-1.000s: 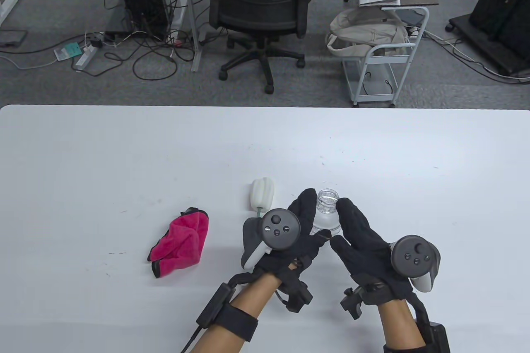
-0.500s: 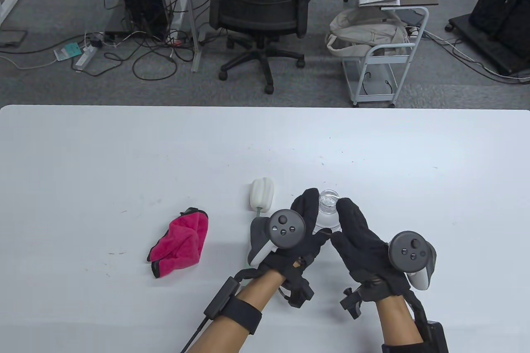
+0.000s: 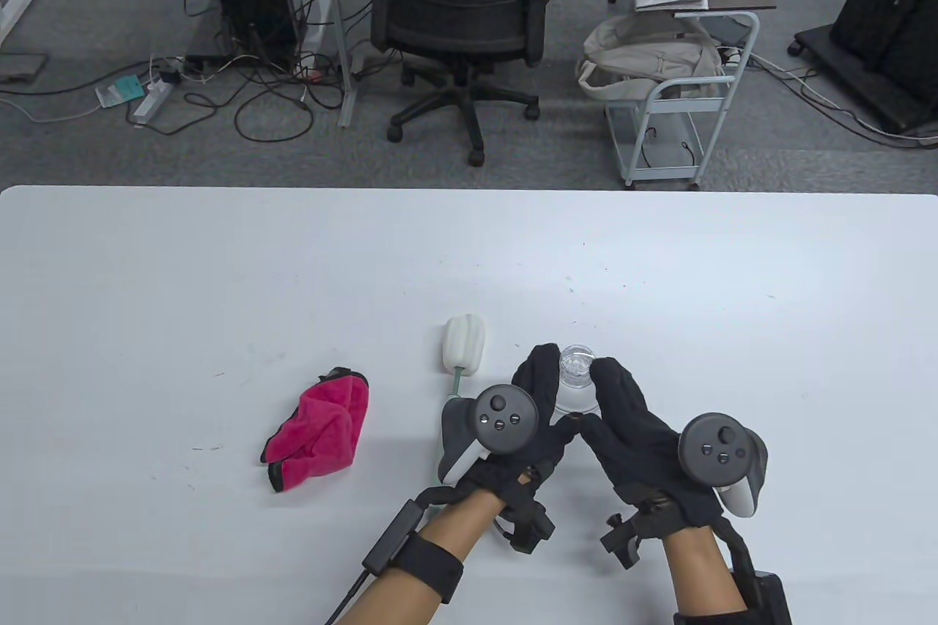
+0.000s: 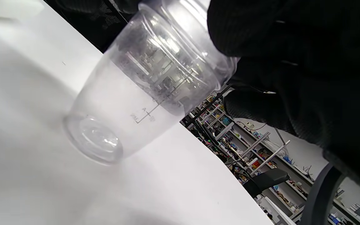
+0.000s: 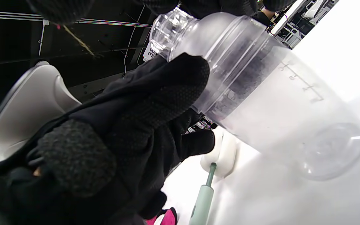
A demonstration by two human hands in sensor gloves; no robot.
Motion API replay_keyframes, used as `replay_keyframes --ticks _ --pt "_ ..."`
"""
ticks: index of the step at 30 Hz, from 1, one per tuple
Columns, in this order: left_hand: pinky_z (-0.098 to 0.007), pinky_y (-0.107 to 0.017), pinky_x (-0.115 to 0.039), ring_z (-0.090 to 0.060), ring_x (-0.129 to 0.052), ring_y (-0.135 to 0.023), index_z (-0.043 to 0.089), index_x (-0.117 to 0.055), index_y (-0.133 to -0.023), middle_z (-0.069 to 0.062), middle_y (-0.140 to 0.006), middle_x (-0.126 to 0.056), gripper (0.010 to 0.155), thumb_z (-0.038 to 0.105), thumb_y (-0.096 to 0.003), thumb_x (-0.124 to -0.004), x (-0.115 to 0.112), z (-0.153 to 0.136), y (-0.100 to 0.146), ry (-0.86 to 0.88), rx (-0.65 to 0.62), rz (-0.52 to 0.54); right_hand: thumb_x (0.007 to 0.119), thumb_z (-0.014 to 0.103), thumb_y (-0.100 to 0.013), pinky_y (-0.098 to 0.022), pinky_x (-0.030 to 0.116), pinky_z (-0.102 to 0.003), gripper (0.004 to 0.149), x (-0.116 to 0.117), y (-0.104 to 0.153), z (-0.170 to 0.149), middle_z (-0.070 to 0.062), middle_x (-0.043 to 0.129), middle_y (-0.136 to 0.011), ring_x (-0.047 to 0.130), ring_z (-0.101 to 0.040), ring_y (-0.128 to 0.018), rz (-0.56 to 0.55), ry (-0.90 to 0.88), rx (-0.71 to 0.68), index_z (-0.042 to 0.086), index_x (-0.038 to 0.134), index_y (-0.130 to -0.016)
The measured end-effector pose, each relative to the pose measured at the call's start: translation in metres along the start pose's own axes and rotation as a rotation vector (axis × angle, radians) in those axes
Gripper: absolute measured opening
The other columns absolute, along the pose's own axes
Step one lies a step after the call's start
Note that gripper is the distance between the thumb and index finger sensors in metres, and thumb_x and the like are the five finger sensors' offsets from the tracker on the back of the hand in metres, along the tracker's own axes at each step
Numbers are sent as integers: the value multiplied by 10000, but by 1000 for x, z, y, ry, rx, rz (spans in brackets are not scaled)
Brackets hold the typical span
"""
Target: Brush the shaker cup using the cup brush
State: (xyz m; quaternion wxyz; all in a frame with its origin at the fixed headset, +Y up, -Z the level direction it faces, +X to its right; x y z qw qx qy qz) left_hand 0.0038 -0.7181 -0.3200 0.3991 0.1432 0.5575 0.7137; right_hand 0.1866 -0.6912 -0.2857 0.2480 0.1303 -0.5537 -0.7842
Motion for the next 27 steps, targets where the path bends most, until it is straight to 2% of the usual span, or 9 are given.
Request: replay_keyframes --ticks 5,8,11,14,17,20,22,24,27 --pt "-677 -766 -457 -427 -331 -1158 207 -120 -1127 -95 -1252 -246 876 381 -578 -779 4 3 0 -12 5 -20 562 601 -554 -745 463 -653 790 0 1 0 -247 338 -1169 397 -568 -1062 -4 7 0 115 324 -1130" --pt "-714 -742 -457 -521 -301 -1127 198 -90 -1121 -125 -1247 -200 899 393 -583 -783 26 15 11 0 -37 36 578 634 -547 -743 444 -660 819 -11 3 4 -230 314 -1174 369 -561 -1065 -98 11 -41 137 296 -1135" --pt "-719 -736 -464 -529 -329 -1124 193 -119 -1132 -154 -1242 -212 895 408 -581 -791 66 38 40 -103 -111 143 652 638 -532 -754 440 -647 843 -25 10 25 -198 328 -1178 388 -531 -1073 -254 14 -148 164 295 -1132" --pt "-737 -746 -402 -541 -261 -1133 209 -84 -1140 -171 -1249 -123 927 531 -579 -748 92 50 80 -352 -162 171 702 620 -530 -758 458 -634 853 -21 18 52 -176 350 -1182 425 -502 -1074 -267 137 -272 173 297 -1132" --pt "-740 -771 -305 -526 -160 -1157 201 -56 -1145 -161 -1262 -78 978 626 -557 -712 101 45 116 -606 -196 201 716 598 -529 -788 444 -613 841 1 21 72 -144 357 -1196 419 -472 -1099 -156 252 -353 178 306 -1132" --pt "-722 -782 -261 -516 -120 -1158 170 -31 -1132 -161 -1263 -50 1033 648 -537 -728 93 27 134 -743 -189 99 719 593 -524 -808 343 -606 852 31 20 84 -123 297 -1218 302 -441 -1143 29 329 -386 184 283 -1132" --pt "-702 -793 -262 -497 -185 -1173 164 -63 -1139 -161 -1272 -126 1034 648 -526 -741 86 13 139 -806 -187 44 714 600 -523 -805 287 -588 858 52 20 89 -133 291 -1221 239 -433 -1142 165 389 -388 173 288 -1133" --pt "-684 -798 -288 -482 -253 -1185 155 -130 -1150 -166 -1280 -224 1015 645 -515 -751 82 0 140 -824 -179 -3 710 608 -525 -795 252 -586 869 69 21 91 -145 282 -1224 203 -439 -1132 290 434 -351 154 290 -1136" --pt "-667 -800 -291 -478 -314 -1183 146 -184 -1156 -174 -1275 -296 991 636 -513 -758 83 -11 141 -716 -158 -90 699 621 -525 -789 252 -581 878 83 23 93 -170 286 -1218 205 -460 -1116 366 486 -328 133 297 -1136"
Point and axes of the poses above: the tracker on the back of each hand, its own z axis roughly to the thumb side, its own y axis roughly from the fingertips to the wrist, x = y × z, the point moved 2 cm from there along -y, roughly from the wrist to the fingertips
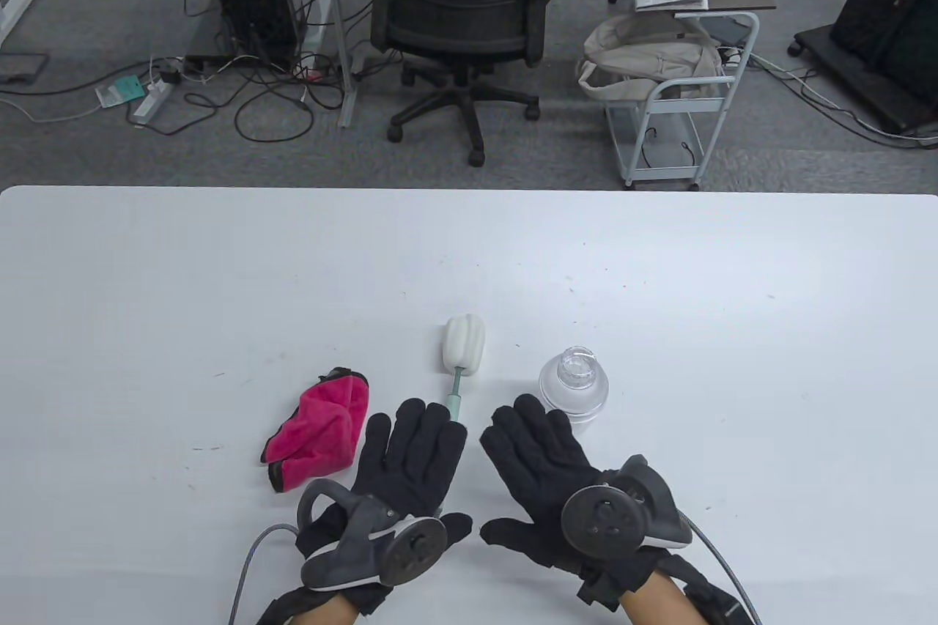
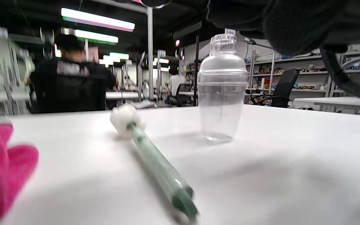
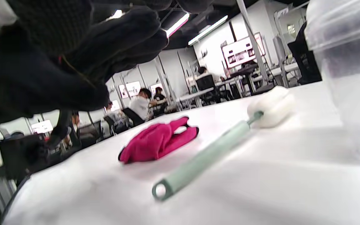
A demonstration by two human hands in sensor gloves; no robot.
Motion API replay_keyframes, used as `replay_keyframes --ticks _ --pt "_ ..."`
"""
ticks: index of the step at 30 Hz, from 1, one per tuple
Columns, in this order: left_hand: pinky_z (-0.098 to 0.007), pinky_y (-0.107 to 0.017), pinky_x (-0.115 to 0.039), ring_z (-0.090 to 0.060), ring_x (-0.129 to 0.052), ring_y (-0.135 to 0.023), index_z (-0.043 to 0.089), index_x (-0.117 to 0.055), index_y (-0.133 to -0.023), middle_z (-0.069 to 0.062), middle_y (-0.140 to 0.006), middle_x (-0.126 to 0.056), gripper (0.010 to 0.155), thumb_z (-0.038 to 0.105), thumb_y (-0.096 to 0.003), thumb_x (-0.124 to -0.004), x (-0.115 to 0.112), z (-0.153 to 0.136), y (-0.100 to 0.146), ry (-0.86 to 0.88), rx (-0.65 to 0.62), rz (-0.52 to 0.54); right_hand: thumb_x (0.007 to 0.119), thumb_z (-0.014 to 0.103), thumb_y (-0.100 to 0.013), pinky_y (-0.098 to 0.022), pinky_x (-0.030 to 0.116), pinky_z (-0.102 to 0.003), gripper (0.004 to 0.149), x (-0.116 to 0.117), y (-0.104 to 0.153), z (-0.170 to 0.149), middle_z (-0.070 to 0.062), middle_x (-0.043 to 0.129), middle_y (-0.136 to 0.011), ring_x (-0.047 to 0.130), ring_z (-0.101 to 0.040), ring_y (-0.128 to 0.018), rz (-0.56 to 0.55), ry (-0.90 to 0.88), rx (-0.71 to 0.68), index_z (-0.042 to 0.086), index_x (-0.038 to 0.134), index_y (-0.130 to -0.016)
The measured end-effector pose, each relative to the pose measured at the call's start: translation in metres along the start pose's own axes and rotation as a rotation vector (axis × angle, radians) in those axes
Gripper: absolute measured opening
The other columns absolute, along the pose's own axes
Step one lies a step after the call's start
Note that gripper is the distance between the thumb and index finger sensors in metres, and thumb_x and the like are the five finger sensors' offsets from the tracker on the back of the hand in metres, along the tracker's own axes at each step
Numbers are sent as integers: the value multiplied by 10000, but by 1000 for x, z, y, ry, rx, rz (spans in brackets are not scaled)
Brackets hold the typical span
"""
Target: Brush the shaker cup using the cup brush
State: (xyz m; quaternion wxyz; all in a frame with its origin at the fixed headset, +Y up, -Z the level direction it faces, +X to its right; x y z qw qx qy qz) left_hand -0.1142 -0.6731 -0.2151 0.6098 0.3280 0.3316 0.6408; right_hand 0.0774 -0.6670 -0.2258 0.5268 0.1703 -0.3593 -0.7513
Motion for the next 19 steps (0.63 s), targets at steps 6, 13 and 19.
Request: replay_keyframes --ticks 6,13,19 --pt "-656 -801 -280 -481 -311 -1179 146 -201 -1159 -174 -1274 -302 987 642 -512 -757 -1 -6 3 45 -11 -33 697 623 -527 -783 279 -590 885 7 -2 -2 -195 297 -1213 225 -485 -1105 24 0 33 110 307 -1135" --pt "-656 -800 -284 -486 -315 -1177 143 -203 -1159 -180 -1273 -305 989 645 -511 -757 -1 -5 2 69 -17 -44 696 622 -529 -778 294 -596 887 5 0 -10 -211 310 -1208 241 -500 -1098 34 4 63 94 319 -1134" --pt "-655 -800 -283 -490 -317 -1175 141 -203 -1160 -182 -1273 -305 989 649 -513 -752 -2 -6 2 83 -15 -57 695 619 -532 -778 302 -594 876 8 -1 -12 -216 323 -1205 250 -505 -1095 63 2 73 91 337 -1133"
Point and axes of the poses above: the tracker on the back of each hand, its own z axis roughly to the thumb side, its own y axis roughly from the fingertips to the wrist, x = y × z, the point moved 2 cm from there along -y, roughly from the wrist to the fingertips
